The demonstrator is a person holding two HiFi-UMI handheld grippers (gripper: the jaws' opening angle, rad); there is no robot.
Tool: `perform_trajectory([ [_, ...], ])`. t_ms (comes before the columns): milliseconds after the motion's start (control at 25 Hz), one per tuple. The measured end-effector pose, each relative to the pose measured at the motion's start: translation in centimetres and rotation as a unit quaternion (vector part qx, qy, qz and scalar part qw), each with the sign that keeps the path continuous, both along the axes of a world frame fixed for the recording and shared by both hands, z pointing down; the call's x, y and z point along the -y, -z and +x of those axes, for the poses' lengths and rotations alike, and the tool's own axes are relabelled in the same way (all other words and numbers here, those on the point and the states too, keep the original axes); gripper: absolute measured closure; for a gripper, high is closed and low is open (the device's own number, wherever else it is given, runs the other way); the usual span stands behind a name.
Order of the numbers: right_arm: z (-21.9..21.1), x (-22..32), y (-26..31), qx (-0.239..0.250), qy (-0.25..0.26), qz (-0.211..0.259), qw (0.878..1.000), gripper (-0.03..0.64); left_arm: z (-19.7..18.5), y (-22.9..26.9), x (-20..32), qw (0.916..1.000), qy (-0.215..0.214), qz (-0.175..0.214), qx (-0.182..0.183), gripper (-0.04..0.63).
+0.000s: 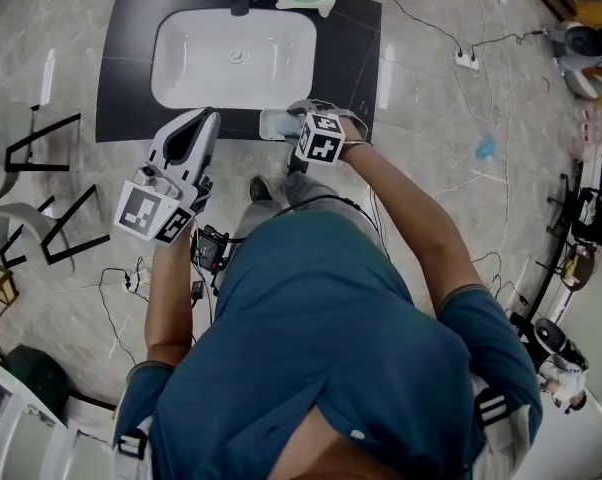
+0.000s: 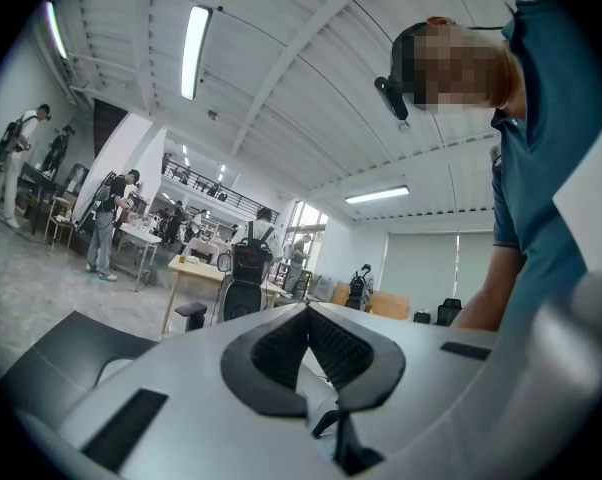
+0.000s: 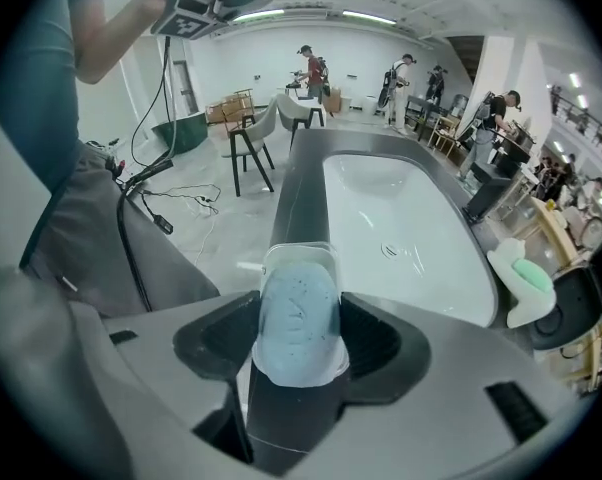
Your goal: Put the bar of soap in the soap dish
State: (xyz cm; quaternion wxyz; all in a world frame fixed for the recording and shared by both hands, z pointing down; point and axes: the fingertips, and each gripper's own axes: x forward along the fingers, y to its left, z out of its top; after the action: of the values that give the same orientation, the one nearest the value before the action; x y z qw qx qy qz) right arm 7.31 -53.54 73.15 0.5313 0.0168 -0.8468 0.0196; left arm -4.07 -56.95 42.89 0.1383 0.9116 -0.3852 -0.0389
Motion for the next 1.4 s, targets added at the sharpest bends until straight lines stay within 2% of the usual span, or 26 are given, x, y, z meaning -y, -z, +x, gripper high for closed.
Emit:
perform_trajectory([
  [880, -0.8, 0.1, -2.1, -0.009, -0.004, -0.021, 1.0, 0.353, -3.2, -0.4, -0.4, 0.9996, 0.026, 0.003, 0.009, 0.592],
  [1160, -0.6, 0.0, -1.6, -0.013, 0.003, -0.013, 1.0, 0.353, -3.2, -0.1, -0.9, 0.9996, 0.024, 0.008, 0.008, 0.592],
  [1280, -0.9, 0.3, 0.3, 0.01, -0.011, 0.007, 1.0, 0.355, -3.0, 0.3, -1.3, 0.9996, 0.021, 0.013, 0.009, 0.592],
  [1320, -1.1, 0.6, 1.5, 0.028, -0.022, 0.018, 0.999, 0.379, -2.9, 0.4, -1.4, 0.9996, 0.021, 0.015, 0.009, 0.592],
  [1400, -1.8, 1.3, 4.5, 0.078, -0.056, 0.041, 0.995, 0.54, -2.9, 0.7, -1.6, 0.9996, 0.019, 0.018, 0.01, 0.592],
])
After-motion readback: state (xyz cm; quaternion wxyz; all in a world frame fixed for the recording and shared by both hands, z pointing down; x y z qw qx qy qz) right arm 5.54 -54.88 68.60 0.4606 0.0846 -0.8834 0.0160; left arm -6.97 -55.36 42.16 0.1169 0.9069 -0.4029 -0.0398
